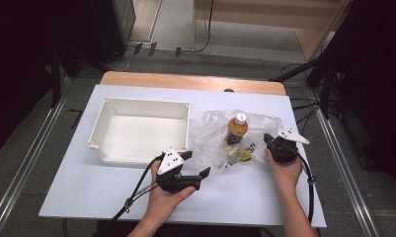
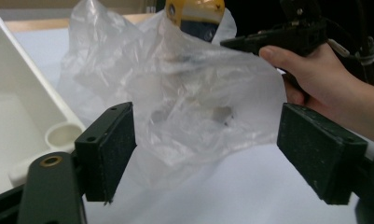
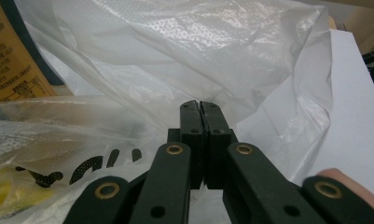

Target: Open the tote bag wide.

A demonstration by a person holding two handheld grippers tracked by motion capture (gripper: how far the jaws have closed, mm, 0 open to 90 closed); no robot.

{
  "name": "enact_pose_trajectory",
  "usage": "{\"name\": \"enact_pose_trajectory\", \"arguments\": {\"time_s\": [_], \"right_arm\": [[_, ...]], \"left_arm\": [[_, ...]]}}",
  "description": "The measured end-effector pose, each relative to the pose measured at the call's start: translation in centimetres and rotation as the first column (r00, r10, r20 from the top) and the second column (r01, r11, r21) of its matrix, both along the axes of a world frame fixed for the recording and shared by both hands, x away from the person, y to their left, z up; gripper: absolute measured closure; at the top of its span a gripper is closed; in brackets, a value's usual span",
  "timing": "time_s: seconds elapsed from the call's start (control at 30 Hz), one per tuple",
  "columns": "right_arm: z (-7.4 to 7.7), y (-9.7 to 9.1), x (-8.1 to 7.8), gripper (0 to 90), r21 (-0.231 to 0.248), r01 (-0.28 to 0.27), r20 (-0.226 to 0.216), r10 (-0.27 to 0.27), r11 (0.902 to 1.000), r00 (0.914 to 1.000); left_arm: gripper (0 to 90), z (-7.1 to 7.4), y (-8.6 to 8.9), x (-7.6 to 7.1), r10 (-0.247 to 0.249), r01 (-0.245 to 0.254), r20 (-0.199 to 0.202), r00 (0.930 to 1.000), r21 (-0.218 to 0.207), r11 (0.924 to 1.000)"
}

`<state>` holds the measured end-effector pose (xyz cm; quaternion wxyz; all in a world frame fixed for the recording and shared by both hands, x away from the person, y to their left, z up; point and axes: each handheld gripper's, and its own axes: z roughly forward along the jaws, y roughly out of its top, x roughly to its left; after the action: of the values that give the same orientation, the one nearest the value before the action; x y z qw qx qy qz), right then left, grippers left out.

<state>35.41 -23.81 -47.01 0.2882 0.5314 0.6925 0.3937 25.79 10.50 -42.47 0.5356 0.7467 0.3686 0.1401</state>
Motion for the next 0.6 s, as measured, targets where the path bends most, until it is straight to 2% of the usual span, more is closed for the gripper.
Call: {"name": "enact_pose_trajectory", "arguments": {"time_s": [0.07, 0.1, 0.2, 0.3, 0.37, 0.43, 0.47, 0.5, 0.57, 0.6], "right_arm": [[0.0, 0.1, 0.0, 90.0, 0.001, 0.000, 0.000, 0.000, 1.0000, 1.0000], [0.0, 0.1, -0.1, 90.0, 0.002, 0.001, -0.001, -0.001, 1.0000, 1.0000], [0.0, 0.2, -0.1, 90.0, -0.001, -0.004, 0.002, 0.004, 1.0000, 1.0000], [-0.1, 0.3, -0.1, 90.0, -0.003, -0.009, 0.000, 0.009, 1.0000, 1.0000], [-0.1, 0.4, -0.1, 90.0, -0.006, -0.012, -0.001, 0.012, 0.9999, 0.9999], [-0.1, 0.4, -0.2, 90.0, -0.005, -0.014, 0.001, 0.014, 0.9999, 0.9999], [-0.1, 0.3, -0.1, 90.0, -0.003, -0.014, 0.001, 0.014, 0.9999, 0.9999], [0.0, 0.2, -0.1, 90.0, -0.002, -0.014, 0.004, 0.015, 0.9999, 0.9999], [0.1, 0.0, -0.1, 90.0, -0.004, -0.011, 0.001, 0.011, 0.9999, 0.9999], [0.1, -0.1, -0.1, 90.0, -0.005, -0.011, 0.003, 0.011, 0.9999, 0.9999]], "left_arm": [[14.5, 0.4, -0.4, 0.4, 0.000, 0.000, 0.004, 1.0000, 0.002, 1.0000], [13.3, 0.5, -0.7, 0.5, 0.015, -0.015, 0.010, 0.9998, 0.000, 0.9999], [10.4, 0.6, -2.0, 1.0, 0.034, -0.034, 0.028, 0.9990, 0.020, 0.9992], [9.5, 0.2, -3.3, 1.4, 0.043, -0.046, 0.041, 0.9982, 0.065, 0.9969], [11.0, -0.1, -4.1, 1.6, 0.073, -0.077, 0.041, 0.9965, 0.103, 0.9917], [20.8, -0.5, -4.5, 1.8, 0.132, -0.137, 0.044, 0.9903, 0.146, 0.9798], [27.9, -0.7, -4.5, 1.9, 0.144, -0.149, 0.046, 0.9886, 0.151, 0.9772], [43.6, -0.9, -4.5, 2.0, 0.146, -0.151, 0.044, 0.9883, 0.162, 0.9751], [68.9, -1.0, -4.5, 2.1, 0.134, -0.137, 0.029, 0.9905, 0.185, 0.9731], [76.0, -1.2, -4.5, 2.1, 0.139, -0.143, 0.031, 0.9898, 0.212, 0.9668]]}}
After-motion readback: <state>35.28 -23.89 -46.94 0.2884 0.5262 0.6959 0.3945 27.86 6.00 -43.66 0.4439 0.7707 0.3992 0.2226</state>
